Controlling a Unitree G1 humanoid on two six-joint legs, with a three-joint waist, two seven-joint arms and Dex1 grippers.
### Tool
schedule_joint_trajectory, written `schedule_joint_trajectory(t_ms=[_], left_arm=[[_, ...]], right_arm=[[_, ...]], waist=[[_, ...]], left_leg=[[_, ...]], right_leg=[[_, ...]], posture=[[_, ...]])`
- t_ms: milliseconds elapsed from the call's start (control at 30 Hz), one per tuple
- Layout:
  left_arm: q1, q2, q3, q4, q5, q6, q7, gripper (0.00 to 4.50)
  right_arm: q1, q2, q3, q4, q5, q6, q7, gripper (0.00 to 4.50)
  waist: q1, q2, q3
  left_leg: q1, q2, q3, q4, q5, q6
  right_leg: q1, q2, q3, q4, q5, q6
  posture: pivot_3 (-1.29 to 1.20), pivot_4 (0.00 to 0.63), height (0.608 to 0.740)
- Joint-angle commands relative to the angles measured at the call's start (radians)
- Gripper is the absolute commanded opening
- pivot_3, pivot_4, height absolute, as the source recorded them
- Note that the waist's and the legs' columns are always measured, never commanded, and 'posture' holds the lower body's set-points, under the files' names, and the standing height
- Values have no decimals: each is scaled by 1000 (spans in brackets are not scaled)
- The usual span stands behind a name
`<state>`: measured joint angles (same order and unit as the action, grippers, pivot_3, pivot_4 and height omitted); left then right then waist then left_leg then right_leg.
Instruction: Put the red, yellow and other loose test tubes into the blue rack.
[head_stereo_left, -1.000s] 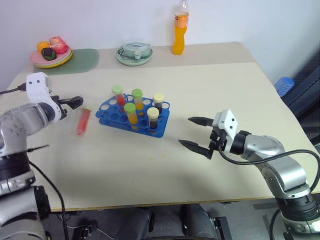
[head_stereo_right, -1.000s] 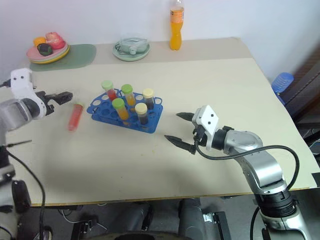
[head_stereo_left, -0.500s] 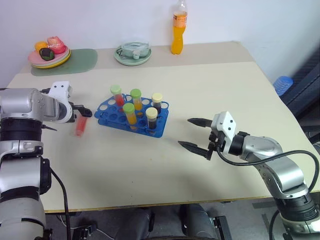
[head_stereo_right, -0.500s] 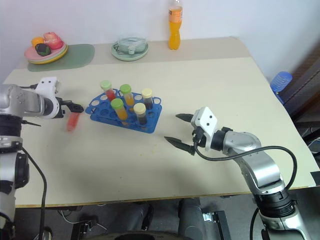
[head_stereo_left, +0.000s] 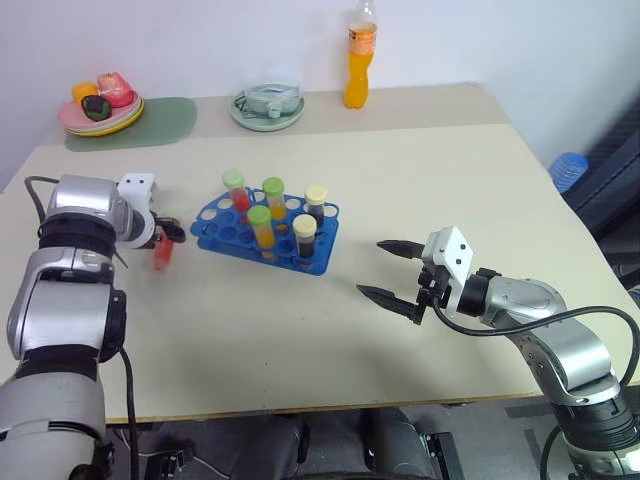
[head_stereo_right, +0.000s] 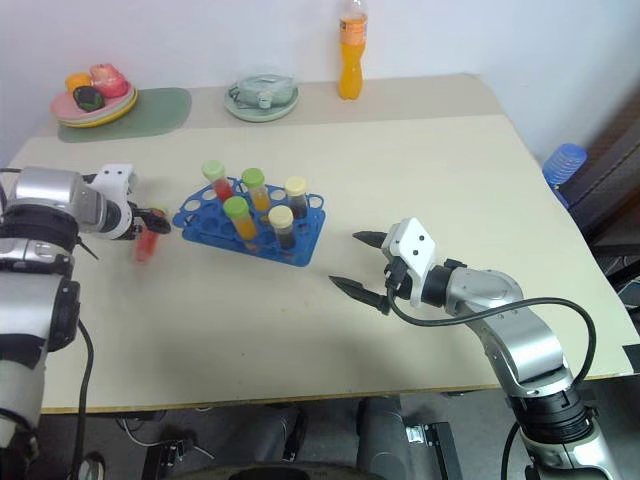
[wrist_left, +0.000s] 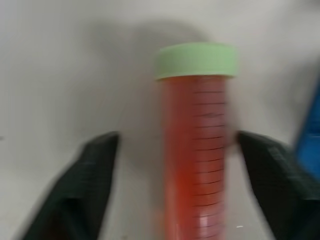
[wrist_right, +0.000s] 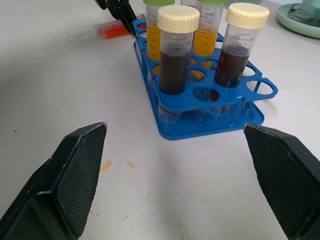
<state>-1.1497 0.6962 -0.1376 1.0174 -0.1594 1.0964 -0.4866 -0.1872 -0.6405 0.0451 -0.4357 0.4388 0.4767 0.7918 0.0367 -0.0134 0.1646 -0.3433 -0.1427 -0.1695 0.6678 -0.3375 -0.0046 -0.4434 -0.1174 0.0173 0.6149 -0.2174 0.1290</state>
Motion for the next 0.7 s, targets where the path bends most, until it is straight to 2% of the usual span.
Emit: schedule_joint_trajectory(t_ms=[33, 67, 100, 333, 700], left_arm=[[-4, 1, 8, 38, 49, -2, 7, 1617], [-1, 1, 18, 37, 49, 9, 10, 1095], [1, 1, 28, 32, 49, 24, 16, 759], [42, 9, 147, -84, 16, 135, 67, 748], [206, -3, 389, -703, -64, 208, 162, 748]], right_arm=[[8, -9, -36, -51, 20, 0, -1, 4500], [8, -9, -37, -52, 20, 1, -2, 4500], [9, -8, -36, -52, 20, 1, -4, 4500], [-14, 5, -18, -32, 13, -6, -3, 4500], [-53, 22, 8, 12, 2, -27, 27, 4500]], waist=[[-1, 0, 0], [-3, 0, 0], [-5, 1, 0], [-25, 1, 0], [-25, -1, 1]], left_leg=[[0, 0, 0, 0, 0, 0], [1, 0, 0, 0, 0, 0], [1, 0, 0, 0, 0, 0], [0, 0, 0, 0, 0, 0], [-4, 0, -1, 1, 0, 0]], right_leg=[[0, 0, 0, 0, 0, 0], [0, 0, 0, 1, 0, 0], [0, 0, 0, 1, 0, 0], [0, 0, 0, 0, 0, 0], [-3, 0, 0, 0, 0, 1]], posture=[[0, 150, 740], [0, 150, 740], [0, 150, 740], [0, 150, 740], [0, 150, 740]])
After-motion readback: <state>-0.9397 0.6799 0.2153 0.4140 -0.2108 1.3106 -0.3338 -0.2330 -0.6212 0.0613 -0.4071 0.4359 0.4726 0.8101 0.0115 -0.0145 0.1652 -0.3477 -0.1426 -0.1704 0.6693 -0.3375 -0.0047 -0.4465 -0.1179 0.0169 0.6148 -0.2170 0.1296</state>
